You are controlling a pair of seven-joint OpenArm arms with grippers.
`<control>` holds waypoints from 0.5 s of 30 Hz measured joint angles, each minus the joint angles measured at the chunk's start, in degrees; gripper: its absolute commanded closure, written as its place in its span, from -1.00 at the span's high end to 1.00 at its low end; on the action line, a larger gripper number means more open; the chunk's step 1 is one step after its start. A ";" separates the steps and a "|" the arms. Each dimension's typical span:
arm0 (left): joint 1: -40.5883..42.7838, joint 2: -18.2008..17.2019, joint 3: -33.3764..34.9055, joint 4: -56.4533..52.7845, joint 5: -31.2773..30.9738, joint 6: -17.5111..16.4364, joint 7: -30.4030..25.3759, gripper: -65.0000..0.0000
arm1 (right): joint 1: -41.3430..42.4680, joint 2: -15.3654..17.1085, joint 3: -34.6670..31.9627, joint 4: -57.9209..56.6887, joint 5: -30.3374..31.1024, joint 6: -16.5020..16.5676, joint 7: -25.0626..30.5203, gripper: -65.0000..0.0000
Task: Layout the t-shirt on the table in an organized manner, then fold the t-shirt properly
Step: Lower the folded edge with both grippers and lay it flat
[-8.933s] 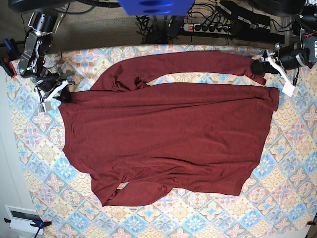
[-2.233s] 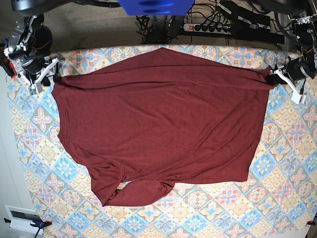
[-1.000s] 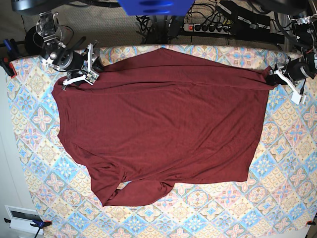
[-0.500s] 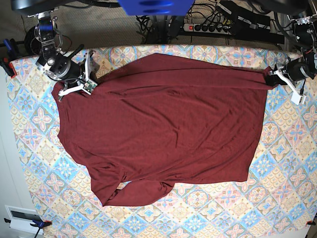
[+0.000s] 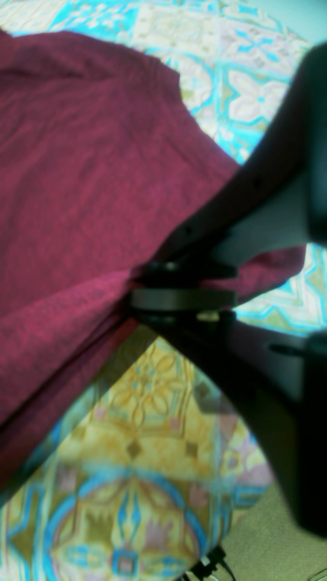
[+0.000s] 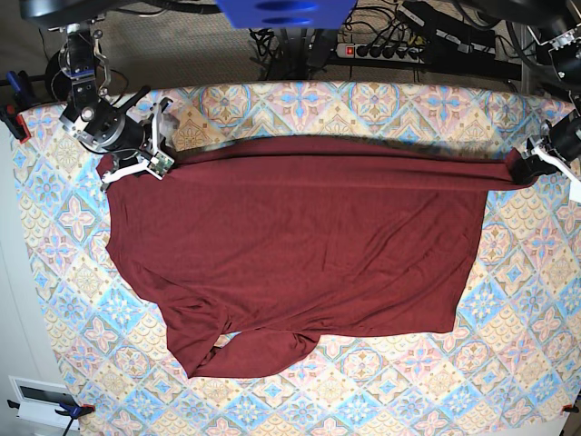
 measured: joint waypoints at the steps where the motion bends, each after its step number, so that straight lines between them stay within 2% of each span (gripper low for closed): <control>1: -0.63 0.68 0.00 -0.02 0.11 0.07 0.39 -1.00 | 0.37 -0.02 0.07 0.00 -0.02 -0.04 -0.09 -1.00; 7: -4.52 2.40 0.13 -1.86 1.16 0.22 0.52 -1.00 | 6.38 0.00 0.00 -0.26 -0.17 -0.24 -0.04 -1.00; 11: -7.15 2.47 0.11 -3.48 4.61 0.22 0.63 -1.00 | 8.24 -0.04 -0.09 -0.35 0.22 0.42 -2.36 -1.00; 15: -10.21 3.98 0.11 -3.61 7.43 0.20 0.92 -1.00 | 11.06 0.04 -1.64 -2.56 0.17 -0.17 -2.16 -1.00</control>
